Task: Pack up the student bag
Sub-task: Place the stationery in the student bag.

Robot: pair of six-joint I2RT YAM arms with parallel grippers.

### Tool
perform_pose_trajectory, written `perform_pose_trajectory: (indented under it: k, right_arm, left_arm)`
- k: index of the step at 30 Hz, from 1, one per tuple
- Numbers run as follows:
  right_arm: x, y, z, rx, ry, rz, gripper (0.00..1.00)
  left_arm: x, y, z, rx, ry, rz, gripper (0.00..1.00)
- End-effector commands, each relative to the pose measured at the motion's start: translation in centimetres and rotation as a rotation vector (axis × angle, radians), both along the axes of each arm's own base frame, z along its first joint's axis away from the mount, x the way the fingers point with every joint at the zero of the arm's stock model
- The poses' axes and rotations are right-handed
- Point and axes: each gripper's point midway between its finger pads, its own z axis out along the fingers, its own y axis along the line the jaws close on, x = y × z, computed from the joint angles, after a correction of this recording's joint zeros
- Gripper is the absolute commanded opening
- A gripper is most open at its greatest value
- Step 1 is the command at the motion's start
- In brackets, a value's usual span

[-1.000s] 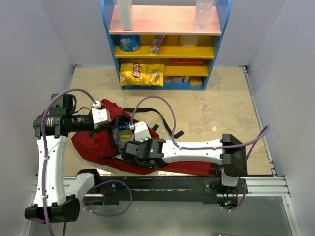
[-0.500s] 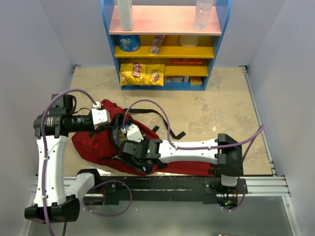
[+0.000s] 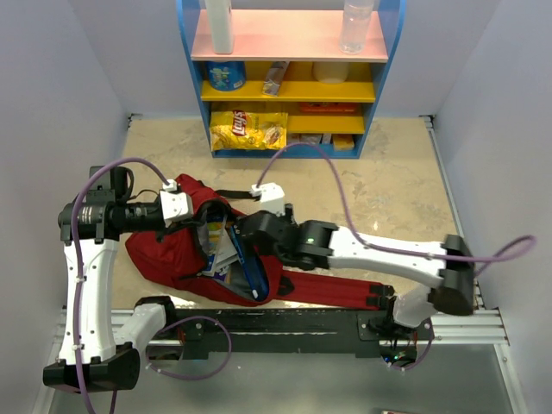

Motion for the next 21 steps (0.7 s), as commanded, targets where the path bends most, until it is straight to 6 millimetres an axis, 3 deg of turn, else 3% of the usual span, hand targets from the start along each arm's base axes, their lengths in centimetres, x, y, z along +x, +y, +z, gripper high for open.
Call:
perform_pose_trajectory:
  k: [1, 5, 8, 15, 21]
  right_arm:
    - [1.7, -3.7, 3.9, 0.139, -0.069, -0.076, 0.83]
    - [1.1, -5.1, 0.7, 0.048, -0.014, -0.046, 0.78]
    - [-1.0, -4.3, -1.8, 0.065, 0.061, 0.041, 0.75]
    - [-3.5, -2.8, -4.3, 0.135, 0.166, 0.123, 0.64]
    - [-4.1, -1.3, -6.3, 0.135, 0.219, 0.130, 0.59]
  left_arm:
    - [-0.2, -1.8, 5.6, -0.106, -0.225, -0.102, 0.00]
    - [-0.3, -1.9, 5.9, -0.106, -0.233, -0.101, 0.00]
    - [-0.2, -1.8, 5.6, -0.104, -0.225, -0.102, 0.00]
    - [0.0, -1.7, 5.3, -0.096, -0.217, -0.093, 0.00]
    - [0.0, -1.5, 4.7, -0.084, -0.211, -0.086, 0.00]
